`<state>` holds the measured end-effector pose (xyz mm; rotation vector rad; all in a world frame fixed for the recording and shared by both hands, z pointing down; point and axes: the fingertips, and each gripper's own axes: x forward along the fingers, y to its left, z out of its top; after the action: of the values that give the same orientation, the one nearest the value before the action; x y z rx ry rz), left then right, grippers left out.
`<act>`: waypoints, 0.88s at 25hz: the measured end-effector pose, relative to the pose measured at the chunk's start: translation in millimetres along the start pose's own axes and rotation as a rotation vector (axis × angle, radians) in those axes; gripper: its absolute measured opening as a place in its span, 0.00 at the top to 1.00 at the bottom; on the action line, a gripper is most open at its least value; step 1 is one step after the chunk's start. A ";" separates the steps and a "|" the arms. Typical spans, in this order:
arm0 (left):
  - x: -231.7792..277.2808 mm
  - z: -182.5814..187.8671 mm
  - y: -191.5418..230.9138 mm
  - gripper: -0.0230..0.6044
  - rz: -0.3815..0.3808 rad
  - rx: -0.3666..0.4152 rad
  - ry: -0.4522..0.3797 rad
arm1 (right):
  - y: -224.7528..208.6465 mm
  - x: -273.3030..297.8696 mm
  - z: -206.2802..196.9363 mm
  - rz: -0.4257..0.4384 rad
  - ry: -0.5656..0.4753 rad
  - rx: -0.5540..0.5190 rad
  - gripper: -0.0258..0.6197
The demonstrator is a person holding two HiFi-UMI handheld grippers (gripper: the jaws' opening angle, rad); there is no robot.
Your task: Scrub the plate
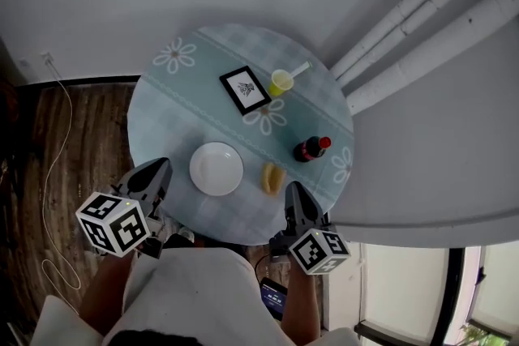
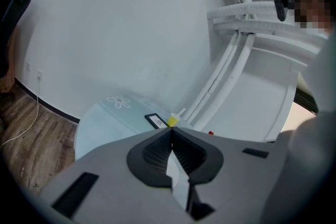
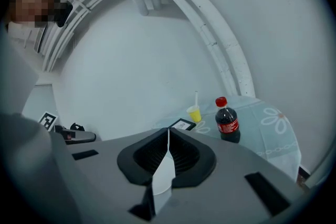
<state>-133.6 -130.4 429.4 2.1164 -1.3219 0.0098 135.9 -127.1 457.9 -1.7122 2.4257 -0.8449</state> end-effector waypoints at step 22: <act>-7.4 -18.9 0.3 0.95 0.016 0.000 0.009 | 23.2 10.6 -23.2 0.040 0.097 -0.070 0.91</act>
<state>-131.5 -114.8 442.3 2.1037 -1.3337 0.0255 103.9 -121.7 469.7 -1.6771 2.5726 -0.8683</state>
